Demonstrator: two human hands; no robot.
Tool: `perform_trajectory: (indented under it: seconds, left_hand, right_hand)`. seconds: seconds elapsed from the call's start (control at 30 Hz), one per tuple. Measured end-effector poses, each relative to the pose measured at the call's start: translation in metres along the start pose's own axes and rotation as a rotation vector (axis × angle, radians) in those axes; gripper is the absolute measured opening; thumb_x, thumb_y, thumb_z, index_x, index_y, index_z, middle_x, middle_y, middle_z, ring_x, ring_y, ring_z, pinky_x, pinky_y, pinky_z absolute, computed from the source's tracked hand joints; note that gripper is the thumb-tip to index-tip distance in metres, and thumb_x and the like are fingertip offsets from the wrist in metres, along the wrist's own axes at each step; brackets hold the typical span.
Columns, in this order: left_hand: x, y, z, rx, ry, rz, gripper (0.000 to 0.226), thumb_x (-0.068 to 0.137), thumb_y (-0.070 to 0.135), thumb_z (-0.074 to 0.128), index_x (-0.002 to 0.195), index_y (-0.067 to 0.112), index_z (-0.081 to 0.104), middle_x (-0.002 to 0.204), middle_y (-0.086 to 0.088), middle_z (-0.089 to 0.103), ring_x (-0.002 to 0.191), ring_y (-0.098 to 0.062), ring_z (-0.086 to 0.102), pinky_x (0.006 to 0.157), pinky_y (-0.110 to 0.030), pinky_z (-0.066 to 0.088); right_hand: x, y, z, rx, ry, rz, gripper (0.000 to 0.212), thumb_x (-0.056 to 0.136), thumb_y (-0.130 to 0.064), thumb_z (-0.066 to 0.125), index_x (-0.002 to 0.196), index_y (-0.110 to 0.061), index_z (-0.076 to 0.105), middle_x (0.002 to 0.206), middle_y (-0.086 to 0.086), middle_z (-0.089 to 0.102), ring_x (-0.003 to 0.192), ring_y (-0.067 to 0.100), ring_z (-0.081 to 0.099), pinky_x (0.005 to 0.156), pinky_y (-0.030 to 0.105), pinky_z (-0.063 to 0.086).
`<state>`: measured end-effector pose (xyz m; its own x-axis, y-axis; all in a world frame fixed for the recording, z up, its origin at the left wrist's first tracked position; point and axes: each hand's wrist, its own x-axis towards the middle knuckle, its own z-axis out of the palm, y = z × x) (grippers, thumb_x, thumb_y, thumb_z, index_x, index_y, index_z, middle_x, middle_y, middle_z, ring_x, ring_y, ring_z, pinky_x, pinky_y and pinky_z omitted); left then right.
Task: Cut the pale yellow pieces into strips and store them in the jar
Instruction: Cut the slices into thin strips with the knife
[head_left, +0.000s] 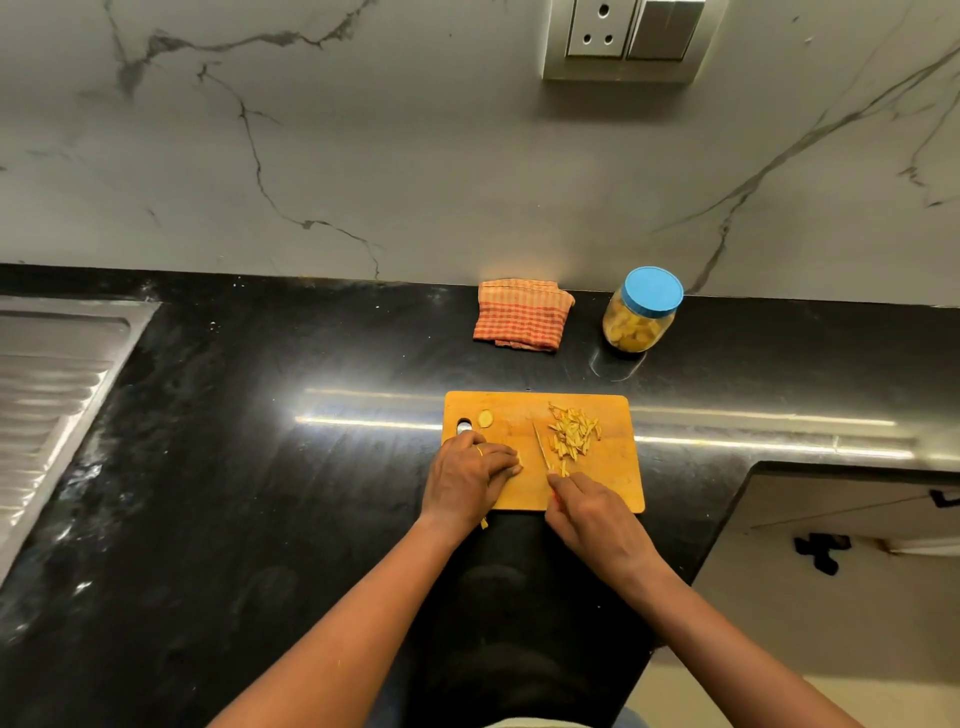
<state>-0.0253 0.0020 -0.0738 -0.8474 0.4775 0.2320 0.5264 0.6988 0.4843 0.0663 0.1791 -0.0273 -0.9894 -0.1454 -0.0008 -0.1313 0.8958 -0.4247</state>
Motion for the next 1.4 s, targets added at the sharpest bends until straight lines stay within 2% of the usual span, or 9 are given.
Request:
perform_trajectory:
  seconds: [0.2, 0.33, 0.57, 0.8, 1.03, 1.17, 1.4]
  left_hand:
    - [-0.002, 0.004, -0.002, -0.028, 0.025, -0.037, 0.011, 0.078, 0.031, 0.08, 0.087, 0.025, 0.079, 0.091, 0.014, 0.074, 0.087, -0.015, 0.06, 0.068, -0.029, 0.053]
    - [-0.001, 0.005, -0.003, -0.028, 0.036, -0.039, 0.012, 0.077, 0.032, 0.081, 0.087, 0.025, 0.079, 0.091, 0.015, 0.074, 0.087, -0.014, 0.06, 0.068, -0.028, 0.053]
    - [-0.001, 0.007, -0.006, -0.032, 0.04, -0.021, 0.012, 0.077, 0.03, 0.081, 0.087, 0.024, 0.079, 0.091, 0.015, 0.074, 0.086, -0.011, 0.059, 0.068, -0.025, 0.051]
    - [-0.001, 0.003, -0.004, -0.022, 0.021, -0.014, 0.014, 0.079, 0.03, 0.079, 0.09, 0.023, 0.079, 0.093, 0.013, 0.075, 0.087, -0.013, 0.059, 0.069, -0.029, 0.053]
    - [-0.001, 0.002, -0.003, -0.017, 0.031, -0.005, 0.013, 0.079, 0.031, 0.079, 0.089, 0.024, 0.079, 0.092, 0.014, 0.074, 0.087, -0.012, 0.059, 0.068, -0.027, 0.052]
    - [-0.001, 0.002, -0.003, -0.015, 0.039, 0.01, 0.011, 0.078, 0.031, 0.079, 0.087, 0.025, 0.079, 0.09, 0.016, 0.074, 0.087, -0.013, 0.059, 0.068, -0.025, 0.051]
    - [-0.001, 0.004, -0.006, -0.006, 0.025, -0.03, 0.012, 0.079, 0.034, 0.078, 0.089, 0.027, 0.079, 0.09, 0.017, 0.074, 0.088, -0.01, 0.058, 0.066, -0.025, 0.052]
  right_hand:
    - [-0.005, -0.002, 0.002, 0.134, 0.032, -0.017, 0.035, 0.093, -0.019, 0.06, 0.126, -0.007, 0.061, 0.099, 0.004, 0.066, 0.084, 0.016, 0.062, 0.074, 0.03, 0.055]
    - [-0.005, -0.002, 0.003, 0.167, 0.024, -0.032, 0.035, 0.093, -0.019, 0.061, 0.126, -0.008, 0.062, 0.098, 0.003, 0.066, 0.083, 0.014, 0.061, 0.074, 0.029, 0.055]
    - [-0.002, -0.006, 0.007, 0.18, 0.039, -0.031, 0.036, 0.092, -0.018, 0.062, 0.126, -0.006, 0.062, 0.095, 0.004, 0.065, 0.081, 0.014, 0.061, 0.072, 0.028, 0.054]
    - [-0.003, -0.006, 0.01, 0.179, 0.034, -0.024, 0.035, 0.091, -0.018, 0.064, 0.124, -0.006, 0.063, 0.095, 0.004, 0.066, 0.081, 0.015, 0.062, 0.072, 0.028, 0.054]
    - [0.001, -0.005, 0.011, 0.133, -0.027, -0.019, 0.037, 0.096, -0.02, 0.055, 0.13, -0.006, 0.058, 0.104, 0.008, 0.065, 0.091, 0.021, 0.062, 0.08, 0.031, 0.05]
    - [0.01, -0.006, 0.015, 0.069, -0.08, -0.039, 0.035, 0.097, -0.019, 0.051, 0.129, -0.006, 0.057, 0.102, 0.011, 0.064, 0.088, 0.026, 0.061, 0.076, 0.036, 0.05]
    - [0.001, -0.007, 0.017, -0.001, -0.075, -0.05, 0.034, 0.095, -0.02, 0.056, 0.126, -0.008, 0.06, 0.092, 0.005, 0.064, 0.076, 0.02, 0.061, 0.067, 0.032, 0.052]
